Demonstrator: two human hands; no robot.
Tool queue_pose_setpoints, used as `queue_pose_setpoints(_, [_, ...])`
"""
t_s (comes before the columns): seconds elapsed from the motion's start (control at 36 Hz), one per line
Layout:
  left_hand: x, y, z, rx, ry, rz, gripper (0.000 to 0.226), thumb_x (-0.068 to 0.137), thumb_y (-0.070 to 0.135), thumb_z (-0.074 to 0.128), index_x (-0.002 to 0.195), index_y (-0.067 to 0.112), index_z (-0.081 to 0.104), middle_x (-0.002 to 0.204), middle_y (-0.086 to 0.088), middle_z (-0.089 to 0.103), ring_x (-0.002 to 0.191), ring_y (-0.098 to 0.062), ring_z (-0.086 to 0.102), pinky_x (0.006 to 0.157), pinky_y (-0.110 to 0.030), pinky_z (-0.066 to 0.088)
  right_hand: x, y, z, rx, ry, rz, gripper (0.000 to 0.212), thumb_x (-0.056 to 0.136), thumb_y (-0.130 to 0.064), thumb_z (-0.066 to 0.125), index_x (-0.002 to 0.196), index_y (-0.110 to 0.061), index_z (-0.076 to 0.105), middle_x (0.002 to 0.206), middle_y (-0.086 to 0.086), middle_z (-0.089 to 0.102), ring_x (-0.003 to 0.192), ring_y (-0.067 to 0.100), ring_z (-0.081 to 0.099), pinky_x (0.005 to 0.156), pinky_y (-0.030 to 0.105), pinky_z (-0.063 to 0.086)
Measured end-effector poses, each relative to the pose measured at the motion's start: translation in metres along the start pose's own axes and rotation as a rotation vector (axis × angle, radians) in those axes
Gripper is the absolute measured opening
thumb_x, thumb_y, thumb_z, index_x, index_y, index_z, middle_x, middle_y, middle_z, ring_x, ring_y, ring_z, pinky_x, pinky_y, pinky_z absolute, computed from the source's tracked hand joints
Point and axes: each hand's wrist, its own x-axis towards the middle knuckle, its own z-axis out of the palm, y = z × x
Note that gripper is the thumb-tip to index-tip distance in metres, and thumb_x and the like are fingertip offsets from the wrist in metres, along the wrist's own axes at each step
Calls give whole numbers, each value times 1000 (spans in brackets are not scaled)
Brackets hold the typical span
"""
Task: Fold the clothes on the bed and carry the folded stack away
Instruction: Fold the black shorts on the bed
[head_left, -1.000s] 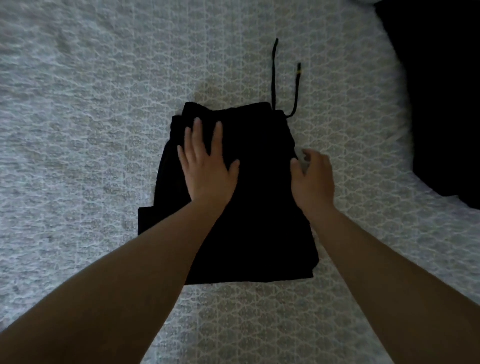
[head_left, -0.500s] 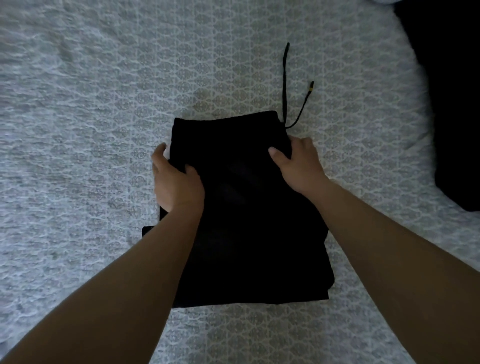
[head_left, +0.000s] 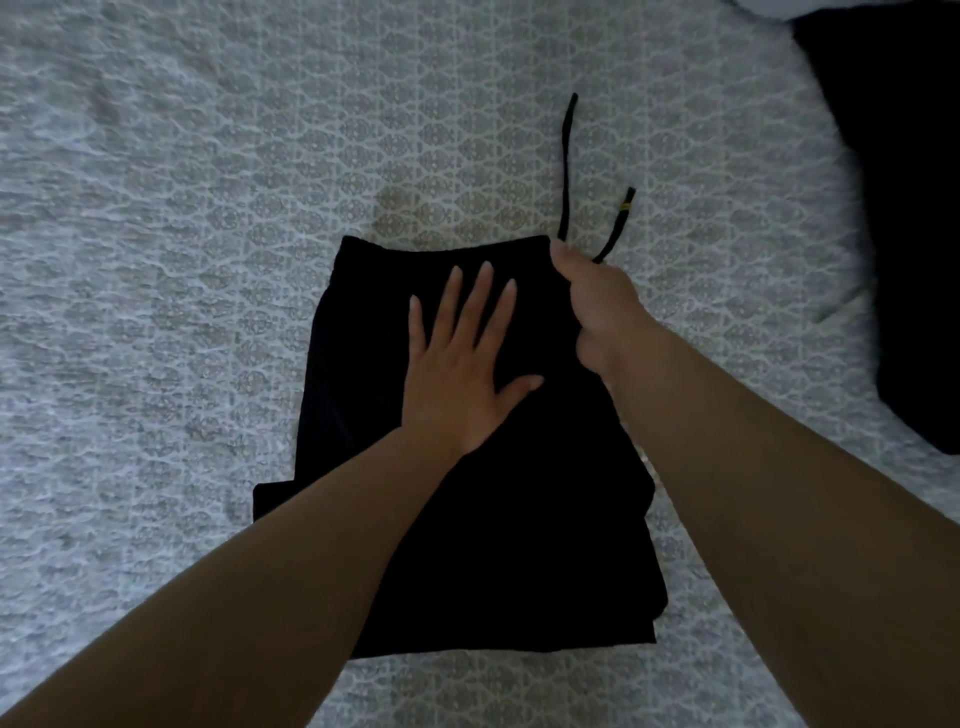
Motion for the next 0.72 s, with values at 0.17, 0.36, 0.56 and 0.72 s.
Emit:
queue_pose_setpoints(0.17, [1, -3, -1, 38, -28, 32, 82, 85, 72, 21, 147, 30, -12, 160, 0, -6, 145, -20, -15, 110, -43, -22, 7, -4, -2, 230, 148, 66, 13, 92, -15, 58, 101, -9, 65, 99, 12, 68, 91, 27, 66, 80, 38, 56])
queue_pose_setpoints(0.36, [10, -1, -8, 113, -159, 9, 82, 84, 75, 23, 147, 39, -15, 157, 5, -24, 142, -21, -27, 109, -47, -22, 0, -7, -51, 33, 301, 49, 22, 101, -13, 41, 116, -15, 57, 76, -1, 52, 63, 10, 49, 57, 20, 45])
queue_pose_setpoints(0.56, [32, -4, -38, 104, -479, 3, 89, 85, 69, 42, 147, 39, -15, 154, 5, -29, 141, -22, -29, 113, -49, -14, -46, 7, -73, -208, 313, 29, 35, 102, -8, 36, 134, -12, 47, 93, 2, 54, 61, 12, 44, 54, 22, 36])
queue_pose_setpoints(0.72, [-6, -10, -64, -660, -199, -274, 64, 96, 19, 50, 151, 28, 20, 160, 4, 10, 146, -13, 9, 110, -19, 10, -88, 43, -14, -817, 250, -595, 37, 93, -3, 40, 124, -15, 58, 101, 3, 63, 100, 24, 55, 83, 33, 45])
